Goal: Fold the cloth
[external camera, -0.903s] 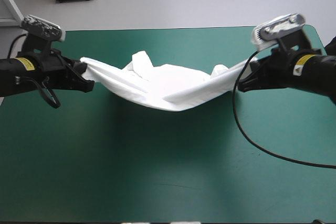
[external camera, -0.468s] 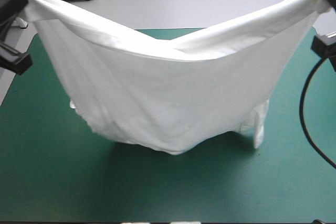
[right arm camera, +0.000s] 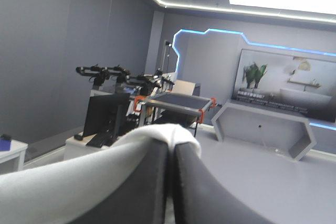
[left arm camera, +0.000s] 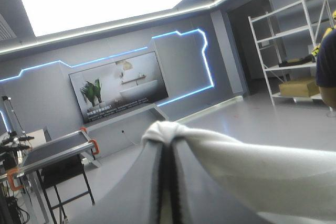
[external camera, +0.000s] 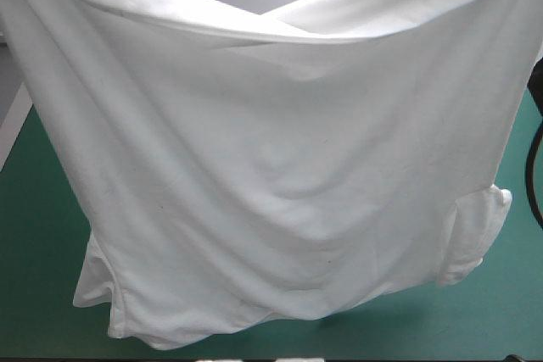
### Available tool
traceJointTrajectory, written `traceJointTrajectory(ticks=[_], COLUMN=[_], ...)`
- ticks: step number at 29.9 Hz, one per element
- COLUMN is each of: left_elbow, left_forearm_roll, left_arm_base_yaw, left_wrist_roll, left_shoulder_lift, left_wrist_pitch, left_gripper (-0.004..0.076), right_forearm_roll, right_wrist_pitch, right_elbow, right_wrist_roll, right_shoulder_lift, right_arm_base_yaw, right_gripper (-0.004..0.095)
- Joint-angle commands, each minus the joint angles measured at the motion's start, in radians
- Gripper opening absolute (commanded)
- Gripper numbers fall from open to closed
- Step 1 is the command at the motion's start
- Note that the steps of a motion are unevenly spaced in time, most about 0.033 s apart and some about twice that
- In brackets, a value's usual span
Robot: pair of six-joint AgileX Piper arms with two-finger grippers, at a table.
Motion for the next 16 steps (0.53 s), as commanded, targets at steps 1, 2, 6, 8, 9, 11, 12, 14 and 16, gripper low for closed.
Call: traceJointTrajectory(ticks=[1, 2, 6, 8, 9, 11, 12, 14, 16], left_elbow=[-0.011, -0.011, -0.011, -0.011, -0.011, -0.013, -0.013, -0.013, -0.024], left_forearm_roll=[-0.001, 0.001, 0.008, 0.008, 0.008, 0.008, 0.008, 0.008, 0.008], left_arm_base_yaw=[-0.001, -0.001, -0.001, -0.001, -0.001, -0.001, -0.001, -0.001, -0.001], left_wrist_roll=[0.012, 0.012, 0.012, 0.017, 0.032, 0.060, 0.059, 0.059, 0.069], left_shoulder_lift=[0.062, 0.086, 0.189, 0.246, 0.267, 0.321, 0.345, 0.388, 0.423], left_wrist_pitch=[-0.175, -0.202, -0.300, -0.379, -0.425, -0.534, -0.581, -0.688, -0.770], left_gripper=[-0.0022, -0.0022, -0.0022, -0.0022, -0.0022, -0.0022, -0.0022, -0.0022, -0.0022], right_forearm_roll=[-0.087, -0.111, -0.256, -0.341, -0.374, -0.454, -0.472, -0.471, -0.464], right_wrist_pitch=[-0.197, -0.226, -0.300, -0.354, -0.390, -0.473, -0.510, -0.586, -0.617], right_elbow=[-0.014, -0.014, -0.014, -0.014, -0.014, -0.016, -0.019, -0.049, -0.100], right_wrist_roll=[-0.007, -0.007, 0.049, 0.081, 0.110, 0.170, 0.178, 0.197, 0.254], right_shoulder_lift=[0.048, 0.064, 0.153, 0.212, 0.242, 0.303, 0.327, 0.391, 0.450], right_arm_base_yaw=[0.001, 0.001, 0.001, -0.003, -0.005, -0.032, -0.054, -0.105, -0.158], right_gripper=[-0.0013, -0.0013, -0.0013, -0.0013, -0.0013, -0.0013, -0.0013, -0.0013, -0.0013])
